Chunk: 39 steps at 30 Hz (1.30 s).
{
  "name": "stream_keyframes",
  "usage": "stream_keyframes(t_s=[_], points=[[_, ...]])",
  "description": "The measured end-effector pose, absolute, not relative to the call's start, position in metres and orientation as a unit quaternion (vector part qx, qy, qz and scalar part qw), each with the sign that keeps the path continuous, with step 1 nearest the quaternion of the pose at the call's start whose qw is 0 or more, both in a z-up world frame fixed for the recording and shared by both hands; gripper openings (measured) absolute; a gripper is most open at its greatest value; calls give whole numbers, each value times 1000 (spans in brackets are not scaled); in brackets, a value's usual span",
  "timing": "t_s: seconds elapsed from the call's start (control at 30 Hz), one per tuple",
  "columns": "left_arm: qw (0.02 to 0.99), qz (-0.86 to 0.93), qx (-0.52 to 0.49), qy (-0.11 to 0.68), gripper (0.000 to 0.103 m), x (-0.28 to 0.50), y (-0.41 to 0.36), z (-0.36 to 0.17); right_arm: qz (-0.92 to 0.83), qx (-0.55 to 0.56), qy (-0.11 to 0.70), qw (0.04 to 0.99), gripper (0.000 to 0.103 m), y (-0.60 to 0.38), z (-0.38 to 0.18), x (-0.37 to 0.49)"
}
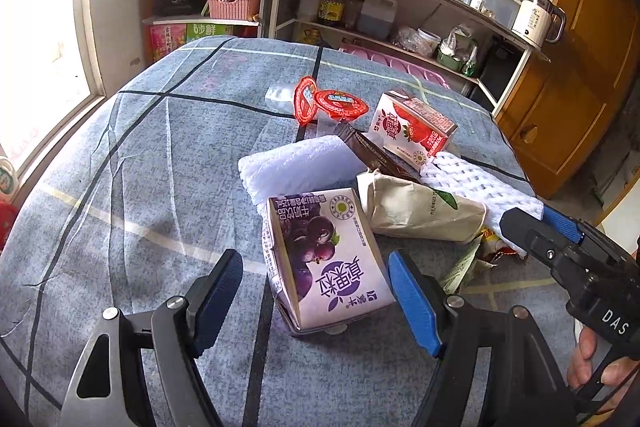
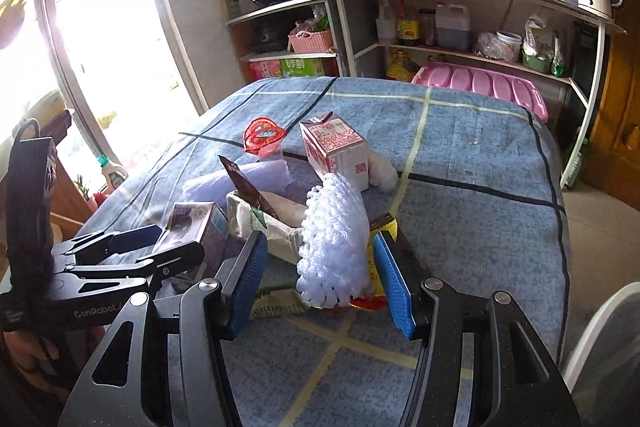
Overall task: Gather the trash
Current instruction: 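Grasp the white foam net with the right gripper while the left gripper grasps the purple juice carton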
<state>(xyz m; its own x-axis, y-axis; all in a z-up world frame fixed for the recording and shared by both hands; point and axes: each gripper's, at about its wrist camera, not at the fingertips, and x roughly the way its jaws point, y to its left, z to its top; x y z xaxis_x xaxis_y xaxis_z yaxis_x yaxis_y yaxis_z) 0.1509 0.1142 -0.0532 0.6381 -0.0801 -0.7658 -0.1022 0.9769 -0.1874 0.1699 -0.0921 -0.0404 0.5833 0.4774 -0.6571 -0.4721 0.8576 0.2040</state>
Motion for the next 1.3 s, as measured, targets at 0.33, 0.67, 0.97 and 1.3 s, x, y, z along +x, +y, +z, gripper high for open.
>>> stream_keyframes(t_s=[0.33, 0.67, 0.97, 1.3], points=[[899, 3, -113, 422, 75, 153, 115, -57, 261, 3, 374, 890, 38, -94, -47, 170], [897, -5, -119, 426, 67, 154, 113, -61, 257, 19, 375, 890, 28, -99, -46, 168], [901, -1, -119, 418, 66, 147, 115, -56, 256, 33, 363, 895, 27, -106, -41, 162], [911, -11, -109, 399, 66, 132, 106, -37, 247, 57, 349, 902, 27, -119, -34, 149]])
